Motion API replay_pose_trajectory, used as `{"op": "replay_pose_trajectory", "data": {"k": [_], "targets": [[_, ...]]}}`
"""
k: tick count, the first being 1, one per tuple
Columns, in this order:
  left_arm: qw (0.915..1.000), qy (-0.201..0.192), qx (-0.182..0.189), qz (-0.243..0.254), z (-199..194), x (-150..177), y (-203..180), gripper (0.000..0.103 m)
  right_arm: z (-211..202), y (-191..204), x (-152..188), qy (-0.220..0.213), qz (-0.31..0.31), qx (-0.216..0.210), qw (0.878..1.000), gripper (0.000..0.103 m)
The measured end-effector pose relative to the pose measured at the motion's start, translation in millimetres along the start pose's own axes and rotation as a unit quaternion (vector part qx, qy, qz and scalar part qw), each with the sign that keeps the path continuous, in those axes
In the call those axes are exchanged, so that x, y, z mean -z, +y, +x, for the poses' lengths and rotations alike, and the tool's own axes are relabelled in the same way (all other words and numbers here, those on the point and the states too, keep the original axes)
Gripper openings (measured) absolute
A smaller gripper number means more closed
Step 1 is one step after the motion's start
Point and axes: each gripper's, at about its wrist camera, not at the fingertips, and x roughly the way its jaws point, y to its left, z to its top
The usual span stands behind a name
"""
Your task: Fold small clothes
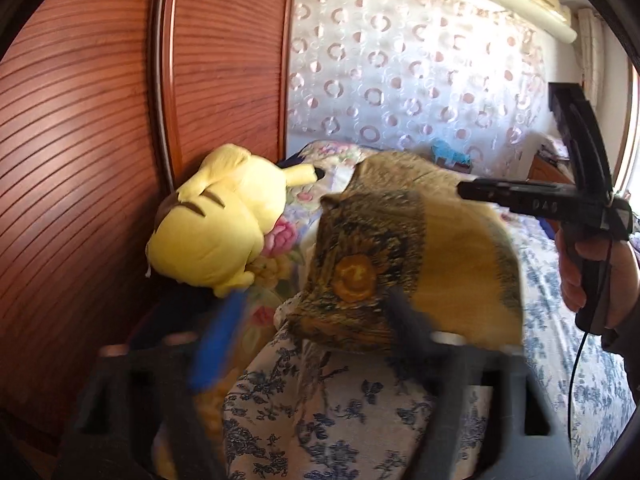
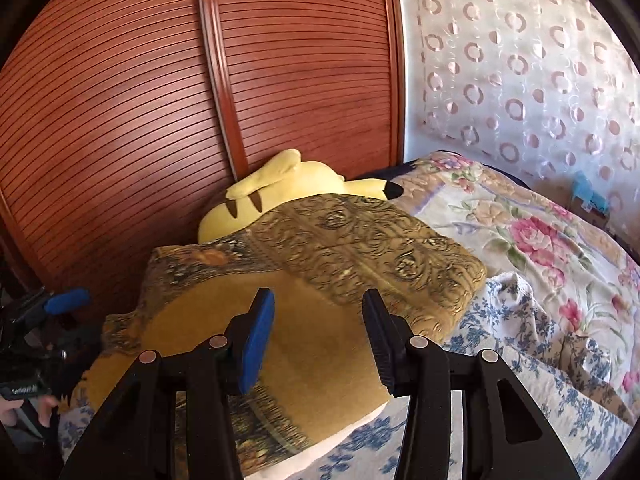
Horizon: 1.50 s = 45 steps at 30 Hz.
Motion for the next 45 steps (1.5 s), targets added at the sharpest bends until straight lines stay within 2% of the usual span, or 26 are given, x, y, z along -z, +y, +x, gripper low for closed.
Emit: {"op": "replay_pose_trajectory", "data": {"k": [5, 12, 17, 20, 23, 26, 31, 35, 38, 45], "targets": [[0.9997, -0.005, 0.002, 0.023, -12, -3, -13, 0.088, -17, 7, 9, -0.004, -0.003, -0.003, 1.000, 0.048], [0.9979, -0.014, 0.035, 0.052, -32, -2, -43, 0.090, -66, 12, 33, -0.028, 0.015, 0.009, 0.999, 0.048], [0.9956, -0.008, 0.060, 0.072, -43, 2, -71, 0.090, -116, 17, 64, -0.042, 0.024, 0.030, 0.998, 0.065], [0.9944, -0.008, 0.068, 0.080, -50, 4, -90, 0.090, -144, 20, 79, -0.046, 0.033, 0.042, 0.997, 0.069], [0.9930, -0.011, 0.070, 0.095, -58, 7, -111, 0.090, -171, 22, 91, -0.050, 0.047, 0.072, 0.995, 0.071], [0.9915, -0.022, 0.075, 0.104, -70, 9, -132, 0.090, -208, 23, 109, -0.065, 0.067, 0.116, 0.989, 0.072], [0.9878, -0.037, 0.100, 0.114, -85, 4, -164, 0.090, -266, 28, 141, -0.089, 0.106, 0.194, 0.971, 0.072], [0.9838, -0.045, 0.129, 0.116, -98, -3, -193, 0.090, -310, 38, 169, -0.104, 0.125, 0.240, 0.957, 0.072], [0.9805, -0.051, 0.147, 0.120, -108, -6, -210, 0.090, -339, 47, 186, -0.114, 0.137, 0.264, 0.948, 0.072], [0.9770, -0.058, 0.159, 0.130, -128, -5, -237, 0.090, -383, 66, 201, -0.131, 0.156, 0.295, 0.933, 0.072]]}}
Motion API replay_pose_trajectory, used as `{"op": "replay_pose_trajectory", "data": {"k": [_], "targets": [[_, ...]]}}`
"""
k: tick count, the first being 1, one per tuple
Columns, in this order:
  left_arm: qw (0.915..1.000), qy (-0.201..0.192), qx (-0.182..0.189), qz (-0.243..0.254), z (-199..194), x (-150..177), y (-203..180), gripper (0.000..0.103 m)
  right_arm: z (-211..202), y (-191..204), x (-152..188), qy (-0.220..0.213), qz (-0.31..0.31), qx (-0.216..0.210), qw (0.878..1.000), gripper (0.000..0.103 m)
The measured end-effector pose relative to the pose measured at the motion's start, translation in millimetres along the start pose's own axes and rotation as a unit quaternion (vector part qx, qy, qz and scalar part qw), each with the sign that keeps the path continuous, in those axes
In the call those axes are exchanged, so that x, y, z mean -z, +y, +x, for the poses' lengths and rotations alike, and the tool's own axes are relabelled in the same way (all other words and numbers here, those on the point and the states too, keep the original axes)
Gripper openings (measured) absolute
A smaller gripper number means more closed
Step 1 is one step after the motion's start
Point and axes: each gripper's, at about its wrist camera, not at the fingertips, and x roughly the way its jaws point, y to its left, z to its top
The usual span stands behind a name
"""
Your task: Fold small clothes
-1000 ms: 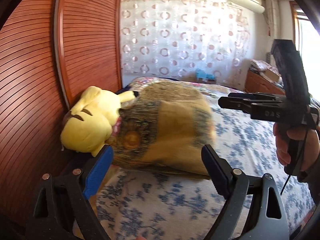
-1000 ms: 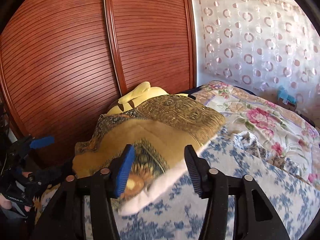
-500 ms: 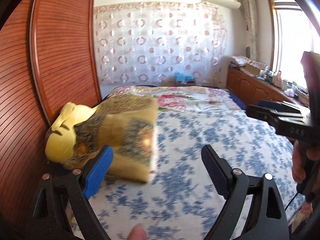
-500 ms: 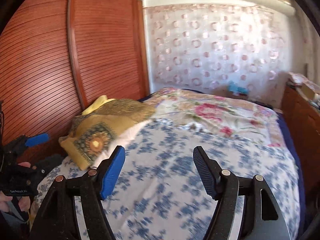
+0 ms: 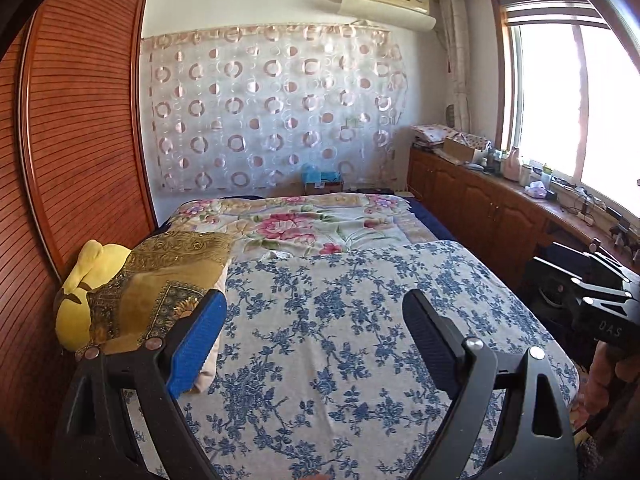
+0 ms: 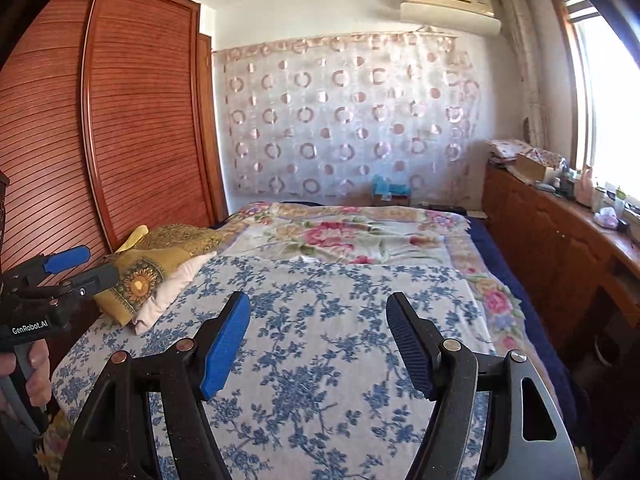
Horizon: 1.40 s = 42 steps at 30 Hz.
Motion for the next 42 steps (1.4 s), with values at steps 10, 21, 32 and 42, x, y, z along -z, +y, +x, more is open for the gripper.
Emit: {"op": "replay_pose_trajectory", "data": {"k": [10, 21, 32, 42], "targets": [[1.0000, -0.006, -0.005, 0.000, -9, -1, -10, 0.090, -5, 9, 11, -0.014, 0.010, 0.004, 1.000, 0.072], [0.9999, -0.005, -0.011, -0.002, -10, 1, -8, 0.090, -2, -1, 15, -0.020, 0.014, 0.002, 1.000, 0.072], [0.9998, -0.013, -0.015, -0.004, -16, 1, -9, 0.090, 0, -6, 17, -0.022, 0.010, -0.002, 1.000, 0.072], [0.9998, -0.015, -0.015, -0.003, -17, 2, -11, 0.090, 3, -10, 16, -0.023, 0.009, -0.006, 1.000, 0.072]]}}
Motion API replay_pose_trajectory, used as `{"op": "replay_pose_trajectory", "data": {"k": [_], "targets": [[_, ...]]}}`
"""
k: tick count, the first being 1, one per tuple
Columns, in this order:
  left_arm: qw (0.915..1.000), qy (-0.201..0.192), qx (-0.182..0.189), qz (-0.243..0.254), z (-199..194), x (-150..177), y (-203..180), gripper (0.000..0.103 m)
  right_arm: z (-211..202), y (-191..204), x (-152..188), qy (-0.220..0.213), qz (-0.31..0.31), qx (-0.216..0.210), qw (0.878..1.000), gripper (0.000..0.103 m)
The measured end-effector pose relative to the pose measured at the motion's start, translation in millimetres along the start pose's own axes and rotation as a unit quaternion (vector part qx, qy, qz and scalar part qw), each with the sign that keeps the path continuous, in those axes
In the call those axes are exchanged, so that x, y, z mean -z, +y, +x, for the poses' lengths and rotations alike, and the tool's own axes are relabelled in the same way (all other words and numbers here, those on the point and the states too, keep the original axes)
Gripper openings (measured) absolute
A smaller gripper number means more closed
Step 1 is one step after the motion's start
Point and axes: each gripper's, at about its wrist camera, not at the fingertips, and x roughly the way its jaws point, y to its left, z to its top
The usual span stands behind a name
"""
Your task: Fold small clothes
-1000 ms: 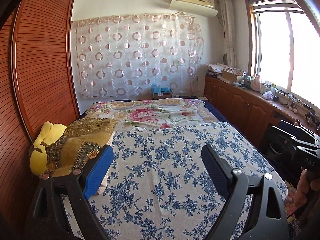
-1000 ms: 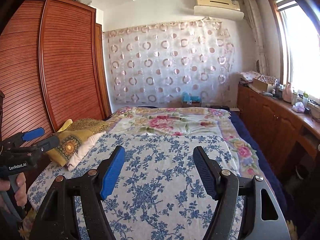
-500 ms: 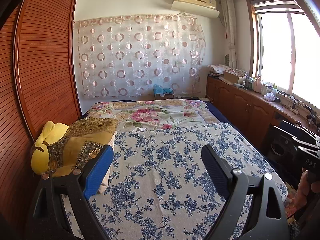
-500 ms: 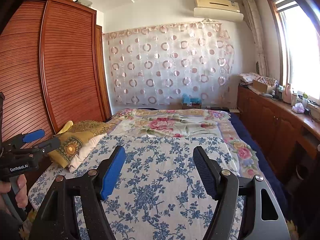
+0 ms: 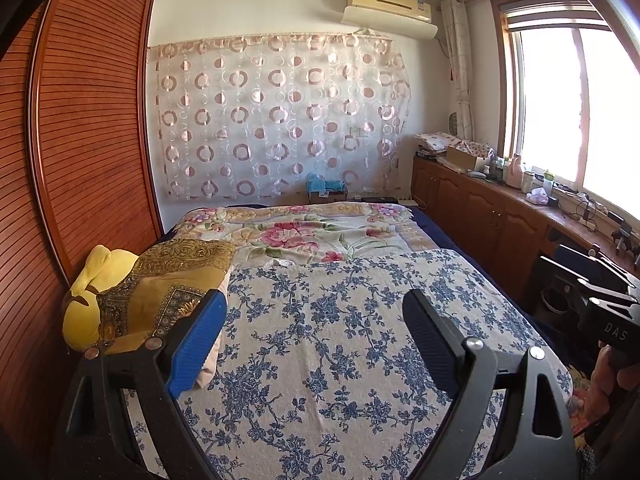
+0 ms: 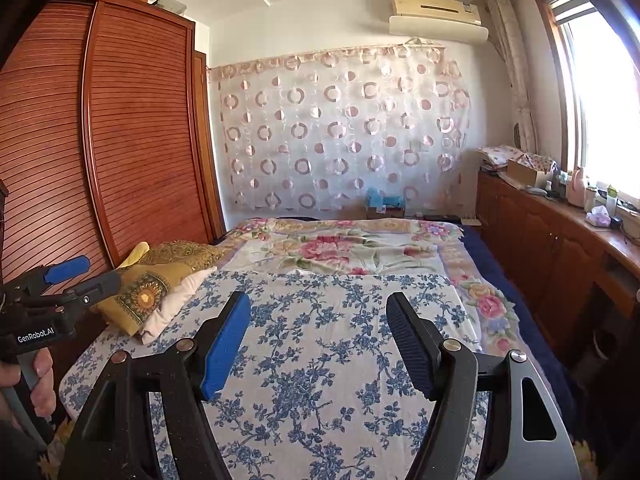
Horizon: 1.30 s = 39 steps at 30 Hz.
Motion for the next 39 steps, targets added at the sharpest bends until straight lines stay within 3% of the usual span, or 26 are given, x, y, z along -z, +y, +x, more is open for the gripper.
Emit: {"op": "replay_pose_trajectory", "data": {"k": [39], "targets": [[1.0000, -0.006, 0.000, 0.004, -1.2, 1.1, -2.7, 0.090, 3.8, -6.7, 1.9, -0.005, -0.003, -0.002, 1.000, 0.072]]}}
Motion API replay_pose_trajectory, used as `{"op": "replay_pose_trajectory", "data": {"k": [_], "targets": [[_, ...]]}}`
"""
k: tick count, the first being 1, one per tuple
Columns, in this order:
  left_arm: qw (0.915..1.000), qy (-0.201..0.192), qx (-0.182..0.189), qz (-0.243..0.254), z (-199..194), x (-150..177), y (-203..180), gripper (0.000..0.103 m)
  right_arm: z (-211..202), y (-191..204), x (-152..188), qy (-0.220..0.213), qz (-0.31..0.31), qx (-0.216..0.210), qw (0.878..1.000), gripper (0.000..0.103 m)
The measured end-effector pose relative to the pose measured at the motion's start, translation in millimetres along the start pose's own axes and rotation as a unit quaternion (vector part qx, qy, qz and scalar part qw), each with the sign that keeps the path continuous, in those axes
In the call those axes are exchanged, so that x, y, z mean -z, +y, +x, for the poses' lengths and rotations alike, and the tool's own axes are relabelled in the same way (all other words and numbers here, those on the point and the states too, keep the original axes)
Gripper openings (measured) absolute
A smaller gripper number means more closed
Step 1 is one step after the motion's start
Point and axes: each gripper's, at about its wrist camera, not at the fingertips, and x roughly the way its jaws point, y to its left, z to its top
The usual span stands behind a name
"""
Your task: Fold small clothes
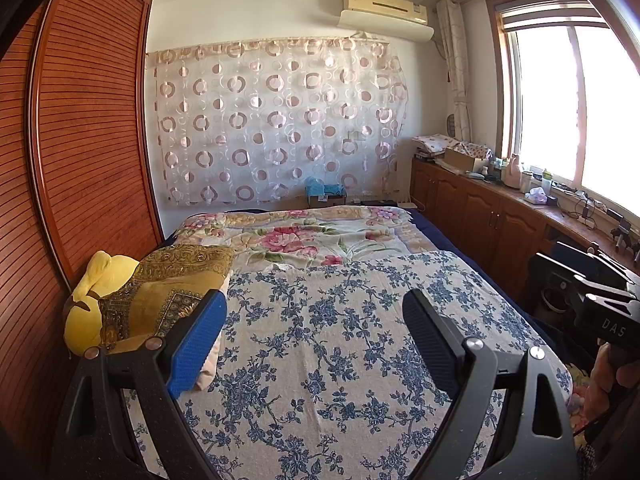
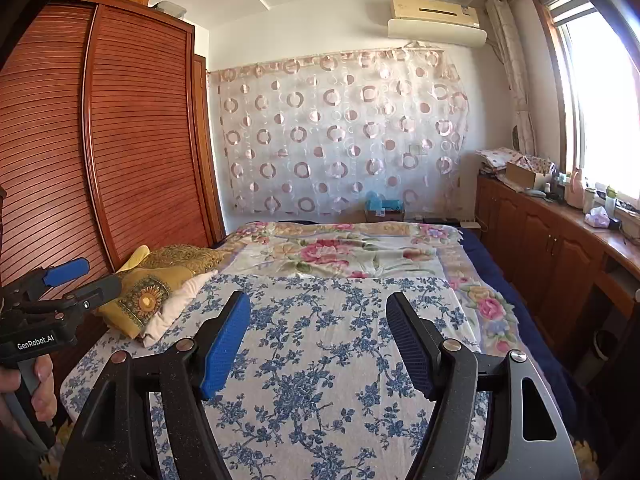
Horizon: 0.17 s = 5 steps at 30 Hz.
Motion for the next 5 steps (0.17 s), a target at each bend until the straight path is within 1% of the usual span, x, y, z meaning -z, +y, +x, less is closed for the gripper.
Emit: {"op": "replay_pose_trajectory", "data": {"k": [5], "targets": [[1.0000, 0.000, 0.000, 0.000, 0.3, 0.5, 0.0, 0.090, 0.0, 0.3, 1.0, -0.001, 0.000, -0.001, 1.000, 0.072]]}}
